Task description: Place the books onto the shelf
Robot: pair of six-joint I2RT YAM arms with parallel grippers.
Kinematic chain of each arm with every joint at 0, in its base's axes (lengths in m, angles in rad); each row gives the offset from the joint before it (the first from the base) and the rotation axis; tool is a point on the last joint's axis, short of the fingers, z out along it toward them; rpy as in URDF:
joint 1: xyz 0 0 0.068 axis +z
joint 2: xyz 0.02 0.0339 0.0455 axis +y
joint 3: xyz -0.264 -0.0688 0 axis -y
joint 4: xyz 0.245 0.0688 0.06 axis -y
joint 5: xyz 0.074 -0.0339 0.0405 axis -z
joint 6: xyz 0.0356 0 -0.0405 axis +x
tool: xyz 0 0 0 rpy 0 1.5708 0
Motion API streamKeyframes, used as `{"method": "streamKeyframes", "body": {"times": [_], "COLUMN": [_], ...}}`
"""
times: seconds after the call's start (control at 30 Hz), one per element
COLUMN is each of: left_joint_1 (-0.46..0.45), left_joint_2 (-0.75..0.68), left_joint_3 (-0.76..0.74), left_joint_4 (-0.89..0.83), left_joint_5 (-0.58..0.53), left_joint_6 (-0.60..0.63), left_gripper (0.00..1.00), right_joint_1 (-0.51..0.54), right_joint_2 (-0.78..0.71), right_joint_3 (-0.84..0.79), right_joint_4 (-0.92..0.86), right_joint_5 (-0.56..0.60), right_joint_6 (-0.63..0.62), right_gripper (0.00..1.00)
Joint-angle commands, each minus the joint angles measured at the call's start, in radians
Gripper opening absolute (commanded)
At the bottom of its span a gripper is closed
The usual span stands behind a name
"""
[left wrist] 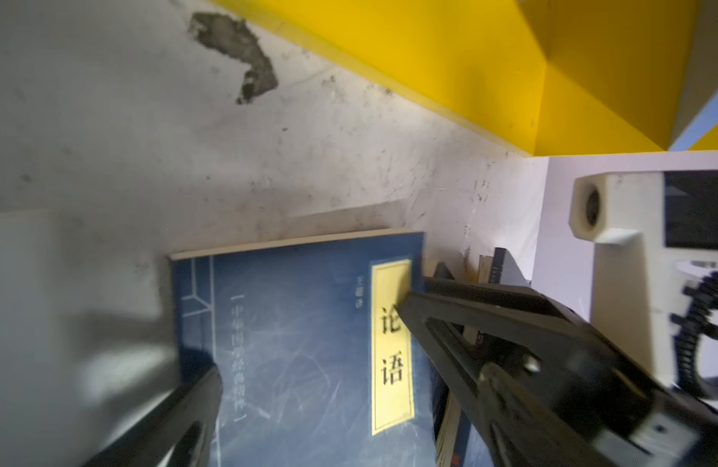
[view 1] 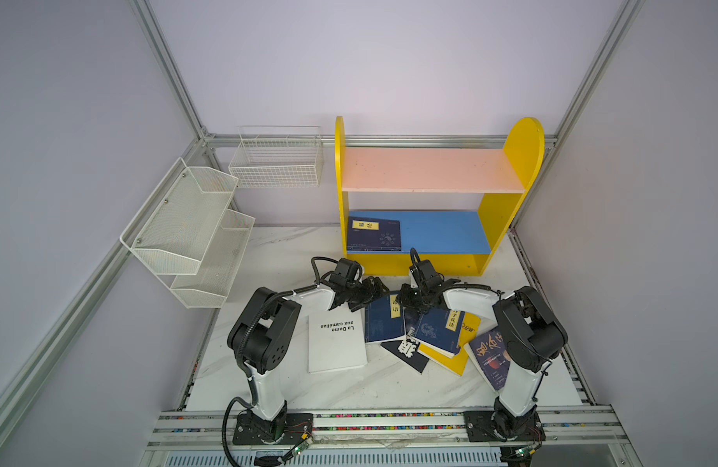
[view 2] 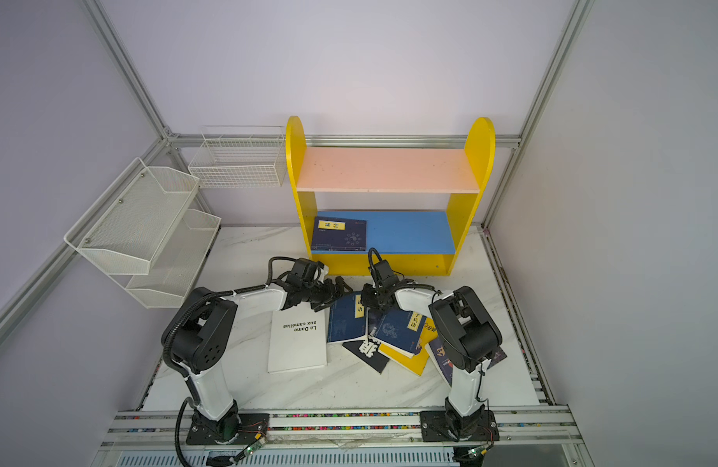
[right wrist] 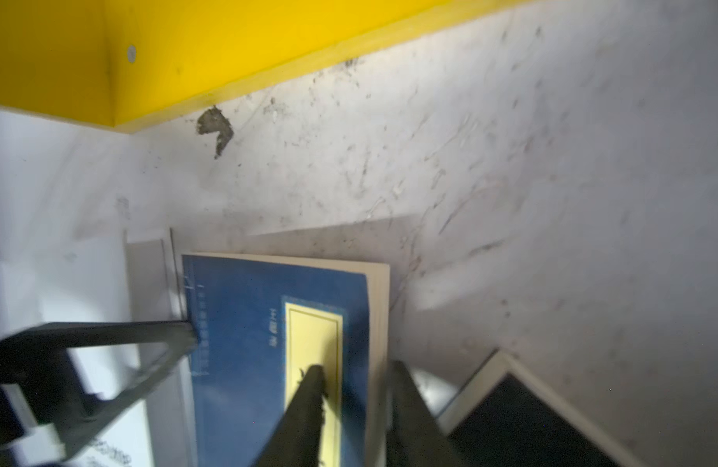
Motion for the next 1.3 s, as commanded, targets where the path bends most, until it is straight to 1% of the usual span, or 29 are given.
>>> {"method": "streamKeyframes", "body": {"times": [0.0,0.07,0.13,0.23,0.3,0.37,0.43,0.5,0.6,0.83,0.97,1.07,1.17,1.27], "left_joint_1": [-0.006,-0.006,-0.005,-0.005,-0.006,-0.005,-0.005,-0.006,-0.005,0.0,0.014,0.03,0.046,0.063], "left_joint_2": [0.017,0.006,0.003,0.013,0.013,0.018,0.03,0.03,0.02,0.013,-0.038,-0.115,-0.19,-0.24], "left_joint_3": [-0.002,-0.008,-0.013,0.001,0.003,0.004,0.012,0.013,-0.003,0.003,-0.01,-0.037,-0.06,-0.053], "left_joint_4": [-0.089,-0.097,-0.099,-0.131,-0.151,-0.168,-0.19,-0.204,-0.179,-0.123,-0.079,-0.029,0.025,0.004], "left_joint_5": [-0.07,-0.092,-0.094,-0.108,-0.134,-0.153,-0.158,-0.171,-0.17,-0.137,-0.099,-0.047,0.034,0.117], "left_joint_6": [-0.032,-0.032,-0.031,-0.029,-0.031,-0.032,-0.027,-0.018,-0.014,-0.02,-0.028,-0.018,0.017,0.066], "left_gripper": [0.98,0.98,0.98,0.98,0.98,0.98,0.97,0.97,0.97,0.97,0.97,0.98,1.0,1.0], "right_joint_1": [0.007,0.006,0.009,0.031,0.047,0.052,0.052,0.051,0.051,0.051,0.052,0.051,0.049,0.031], "right_joint_2": [-0.009,0.007,0.045,0.097,0.118,0.13,0.134,0.134,0.125,0.065,0.009,-0.051,-0.128,-0.205], "right_joint_3": [0.012,0.031,0.063,0.126,0.147,0.144,0.129,0.118,0.106,0.106,0.103,0.097,0.082,0.065], "right_joint_4": [-0.037,-0.063,-0.083,-0.143,-0.163,-0.155,-0.135,-0.115,-0.085,-0.058,-0.058,-0.072,-0.089,-0.098], "right_joint_5": [0.002,0.043,0.046,0.08,0.095,0.076,0.059,0.042,0.001,-0.06,-0.052,-0.048,-0.037,-0.055], "right_joint_6": [-0.017,-0.033,-0.051,-0.07,-0.079,-0.081,-0.075,-0.071,-0.063,-0.042,-0.019,-0.003,0.005,0.005], "right_gripper": [0.41,0.47,0.52,0.55,0.56,0.53,0.46,0.33,0.19,0.01,0.0,0.0,0.0,0.0]}}
